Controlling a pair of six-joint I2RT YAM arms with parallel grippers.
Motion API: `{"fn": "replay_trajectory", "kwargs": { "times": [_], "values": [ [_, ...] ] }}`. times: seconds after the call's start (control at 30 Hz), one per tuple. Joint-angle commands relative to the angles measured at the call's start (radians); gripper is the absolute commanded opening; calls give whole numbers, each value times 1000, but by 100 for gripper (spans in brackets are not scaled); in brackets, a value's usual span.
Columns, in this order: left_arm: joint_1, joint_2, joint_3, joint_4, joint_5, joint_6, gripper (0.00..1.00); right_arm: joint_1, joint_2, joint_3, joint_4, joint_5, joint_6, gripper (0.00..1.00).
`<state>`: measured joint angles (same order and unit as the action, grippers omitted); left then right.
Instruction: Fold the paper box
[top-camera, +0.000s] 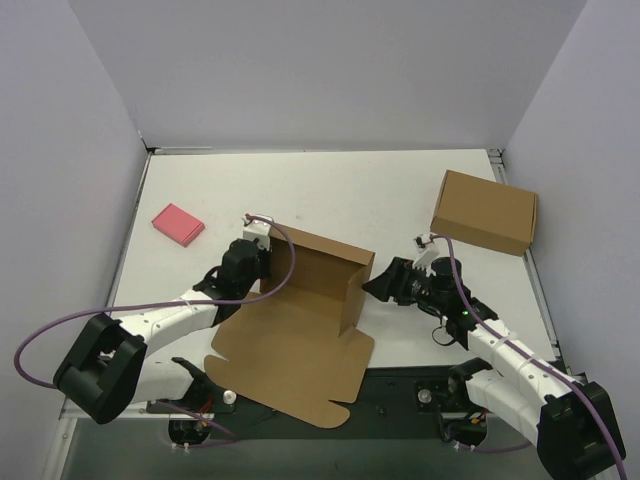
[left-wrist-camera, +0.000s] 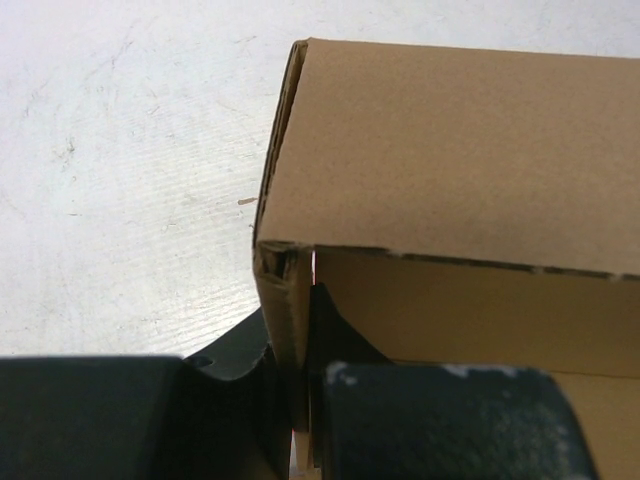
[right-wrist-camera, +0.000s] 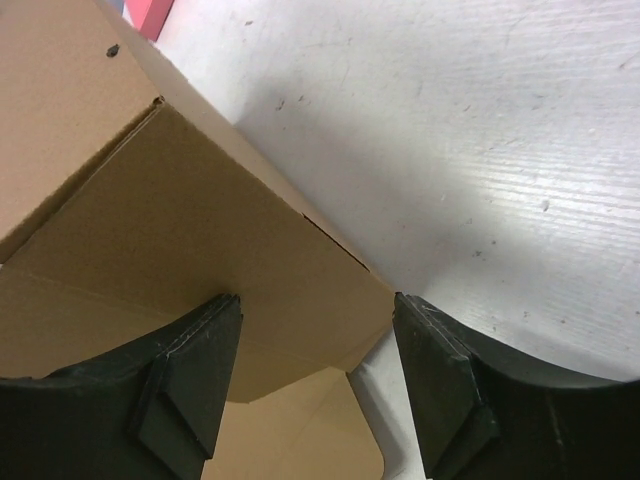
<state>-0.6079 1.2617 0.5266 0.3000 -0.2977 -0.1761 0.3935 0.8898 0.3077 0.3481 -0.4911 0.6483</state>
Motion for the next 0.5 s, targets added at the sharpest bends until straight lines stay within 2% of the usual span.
{"fn": "replay_trajectory", "kwargs": {
  "times": [0.0,0.17,0.47],
  "values": [
    [-1,-36,0,99,172,-26,0,22,-8,42,78,-156,-38,64],
    [8,-38,3,100,198,-25,0,44,-15,71,34,-202,-56,65],
    [16,-42,-2,105,221,-25,0,102,-23,122,-37,-161,-110,69]
  ]
}}
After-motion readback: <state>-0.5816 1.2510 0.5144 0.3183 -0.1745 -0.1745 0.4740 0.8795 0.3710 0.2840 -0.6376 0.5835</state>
